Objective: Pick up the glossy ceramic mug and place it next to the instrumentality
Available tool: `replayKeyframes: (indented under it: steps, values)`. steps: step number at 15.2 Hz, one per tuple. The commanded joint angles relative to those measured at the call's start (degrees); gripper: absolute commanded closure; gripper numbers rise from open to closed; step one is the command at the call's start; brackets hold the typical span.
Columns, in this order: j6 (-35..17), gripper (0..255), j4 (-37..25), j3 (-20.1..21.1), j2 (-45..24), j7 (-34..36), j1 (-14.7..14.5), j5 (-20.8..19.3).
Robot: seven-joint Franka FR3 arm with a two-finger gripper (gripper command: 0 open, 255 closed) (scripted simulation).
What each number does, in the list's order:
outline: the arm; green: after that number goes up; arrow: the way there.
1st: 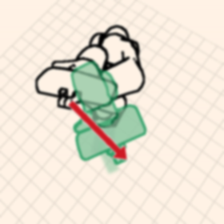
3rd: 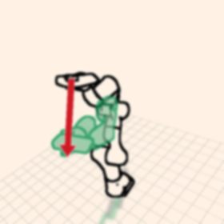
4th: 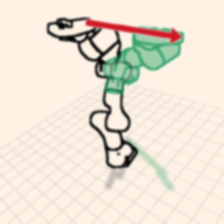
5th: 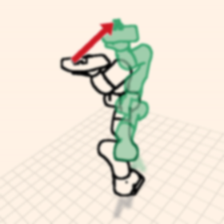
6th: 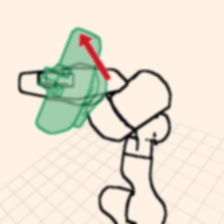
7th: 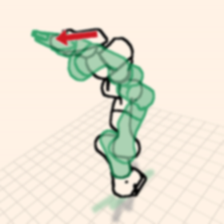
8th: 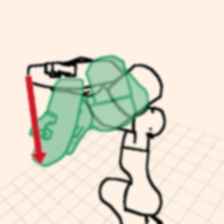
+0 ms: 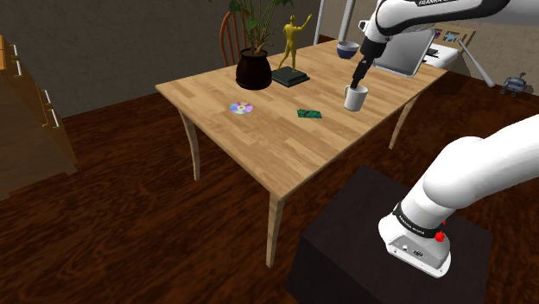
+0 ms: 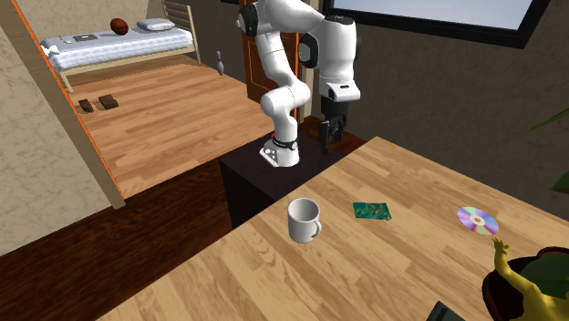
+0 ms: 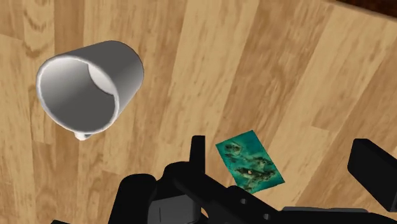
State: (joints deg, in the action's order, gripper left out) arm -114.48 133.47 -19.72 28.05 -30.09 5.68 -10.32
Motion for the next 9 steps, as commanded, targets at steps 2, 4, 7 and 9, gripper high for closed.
replayKeyframes:
  steps: [2, 4, 7, 9]
  values:
    - [-3.3, 0, -1.7, -3.6, -5.3, -4.1, 0.1, 0.4]
    - [-5.2, 0, -3.2, -5.9, -8.9, -6.9, 0.1, 1.3]
    - [-7.8, 0, -5.9, -9.3, -14.8, -11.6, 0.1, 3.4]
    - [-9.2, 0, -8.1, -11.3, -19.1, -14.9, 0.1, 5.5]
